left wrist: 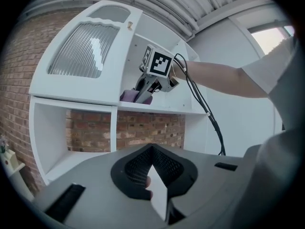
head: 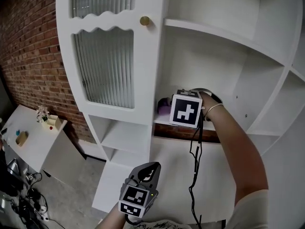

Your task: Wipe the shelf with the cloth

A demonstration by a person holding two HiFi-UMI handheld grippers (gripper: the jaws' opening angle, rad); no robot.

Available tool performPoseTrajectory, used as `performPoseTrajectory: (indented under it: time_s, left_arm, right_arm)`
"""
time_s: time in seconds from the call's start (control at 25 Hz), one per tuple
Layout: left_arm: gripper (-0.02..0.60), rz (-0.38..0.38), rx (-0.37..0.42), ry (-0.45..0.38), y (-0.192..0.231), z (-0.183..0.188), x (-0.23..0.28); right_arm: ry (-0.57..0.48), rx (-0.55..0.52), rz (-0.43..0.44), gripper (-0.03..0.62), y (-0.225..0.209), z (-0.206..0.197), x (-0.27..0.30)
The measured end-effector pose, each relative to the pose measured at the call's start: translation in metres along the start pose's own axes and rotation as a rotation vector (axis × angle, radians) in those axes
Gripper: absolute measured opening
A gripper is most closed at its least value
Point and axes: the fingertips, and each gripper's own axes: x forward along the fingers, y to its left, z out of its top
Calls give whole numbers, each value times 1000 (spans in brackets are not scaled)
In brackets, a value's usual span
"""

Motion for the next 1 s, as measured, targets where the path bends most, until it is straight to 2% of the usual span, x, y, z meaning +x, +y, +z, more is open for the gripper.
performPoseTrajectory:
  time_s: [0.32, 0.56, 0.68, 0.84, 1.0]
  left_arm:
    - [12, -94, 6, 3, -11, -5, -21]
    - [12, -136, 31, 0, -18, -7, -21]
    - [12, -125, 31, -10, -15, -2, -12]
    - [12, -108, 22, -30, -14, 8, 9]
    - [12, -80, 49, -42, -13, 14, 33]
  right_arm:
    - [38, 44, 26, 71, 37, -1, -26]
    - [4, 78, 32, 71, 43, -5, -44]
    - [4, 100, -15, 72, 24, -15, -49]
    - [39, 196, -159, 73, -30, -51, -48]
    - [68, 261, -200, 73, -66, -99, -33]
